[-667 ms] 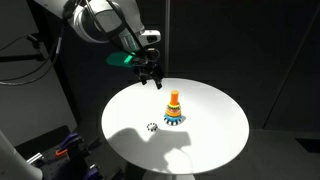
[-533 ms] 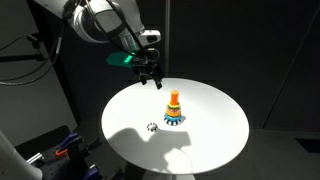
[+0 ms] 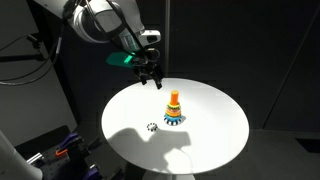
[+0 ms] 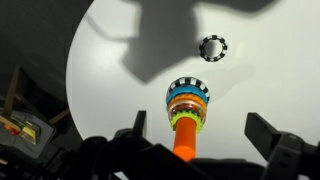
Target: Remove the light green ring from the rings stacking stand and drop it on the table
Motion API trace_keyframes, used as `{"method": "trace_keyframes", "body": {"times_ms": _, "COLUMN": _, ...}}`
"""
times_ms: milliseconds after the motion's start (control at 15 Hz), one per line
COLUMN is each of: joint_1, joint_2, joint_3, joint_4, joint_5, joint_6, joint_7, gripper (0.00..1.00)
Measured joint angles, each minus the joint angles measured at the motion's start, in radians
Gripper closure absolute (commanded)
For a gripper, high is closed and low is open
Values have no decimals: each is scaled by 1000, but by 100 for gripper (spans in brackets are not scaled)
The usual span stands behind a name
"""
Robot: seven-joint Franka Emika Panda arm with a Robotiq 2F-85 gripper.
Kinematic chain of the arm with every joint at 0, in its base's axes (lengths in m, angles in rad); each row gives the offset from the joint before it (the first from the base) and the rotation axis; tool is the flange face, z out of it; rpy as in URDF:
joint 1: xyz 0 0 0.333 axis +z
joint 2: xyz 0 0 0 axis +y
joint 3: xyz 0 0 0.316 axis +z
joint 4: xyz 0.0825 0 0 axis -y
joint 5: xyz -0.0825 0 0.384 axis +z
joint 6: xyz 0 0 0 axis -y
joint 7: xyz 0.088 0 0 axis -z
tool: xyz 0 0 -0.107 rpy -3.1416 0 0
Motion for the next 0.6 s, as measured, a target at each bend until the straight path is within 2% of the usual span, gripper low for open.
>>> {"method": "trace_keyframes", "body": {"times_ms": 600, "joint_1": 2, "joint_2": 38, "joint_3": 14, "joint_4": 21, "joint_5": 0, "joint_6": 0, "joint_7": 17, "gripper": 0}}
